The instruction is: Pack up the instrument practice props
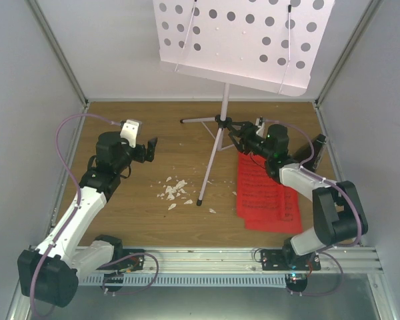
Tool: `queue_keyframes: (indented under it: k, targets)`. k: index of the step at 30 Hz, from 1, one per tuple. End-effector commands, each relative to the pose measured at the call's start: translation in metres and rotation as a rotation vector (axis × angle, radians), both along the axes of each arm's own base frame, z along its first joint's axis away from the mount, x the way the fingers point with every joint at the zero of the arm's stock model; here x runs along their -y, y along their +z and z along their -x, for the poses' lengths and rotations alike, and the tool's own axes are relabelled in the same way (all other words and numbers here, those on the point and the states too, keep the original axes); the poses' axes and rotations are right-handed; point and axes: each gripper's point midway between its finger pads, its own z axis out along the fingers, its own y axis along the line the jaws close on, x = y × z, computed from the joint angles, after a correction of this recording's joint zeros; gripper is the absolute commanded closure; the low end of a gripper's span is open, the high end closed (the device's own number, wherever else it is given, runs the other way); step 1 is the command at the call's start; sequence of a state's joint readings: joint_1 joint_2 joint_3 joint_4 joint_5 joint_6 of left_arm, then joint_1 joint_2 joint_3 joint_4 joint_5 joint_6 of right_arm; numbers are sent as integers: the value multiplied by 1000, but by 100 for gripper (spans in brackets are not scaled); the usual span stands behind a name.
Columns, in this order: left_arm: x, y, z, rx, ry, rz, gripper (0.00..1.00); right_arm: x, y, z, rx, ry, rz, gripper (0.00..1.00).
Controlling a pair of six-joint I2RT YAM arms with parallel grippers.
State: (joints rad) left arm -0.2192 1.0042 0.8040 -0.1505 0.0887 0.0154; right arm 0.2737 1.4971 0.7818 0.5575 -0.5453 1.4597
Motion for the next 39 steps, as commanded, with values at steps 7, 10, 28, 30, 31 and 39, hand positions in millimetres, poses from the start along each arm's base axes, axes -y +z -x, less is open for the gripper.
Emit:
queue_keyframes:
  k: [7,10,28,30,31,39]
  targets:
    - [5,28,0,72,-20,27,1,-5,16,-9,56,12,-33,49]
    - [5,27,0,71,-21,27,1,-5,14,-10,51,12,-36,51]
    - [6,26,0,69,-23,25,1,3,14,-9,93,-25,59,67]
    - [6,25,0,67,-22,23,1,5,14,-9,109,-35,98,68]
    - [6,25,-1,65,-23,24,1,6,13,-9,121,-36,128,69]
    - [8,27,1,72,-32,29,1,17,7,-10,217,-75,337,69]
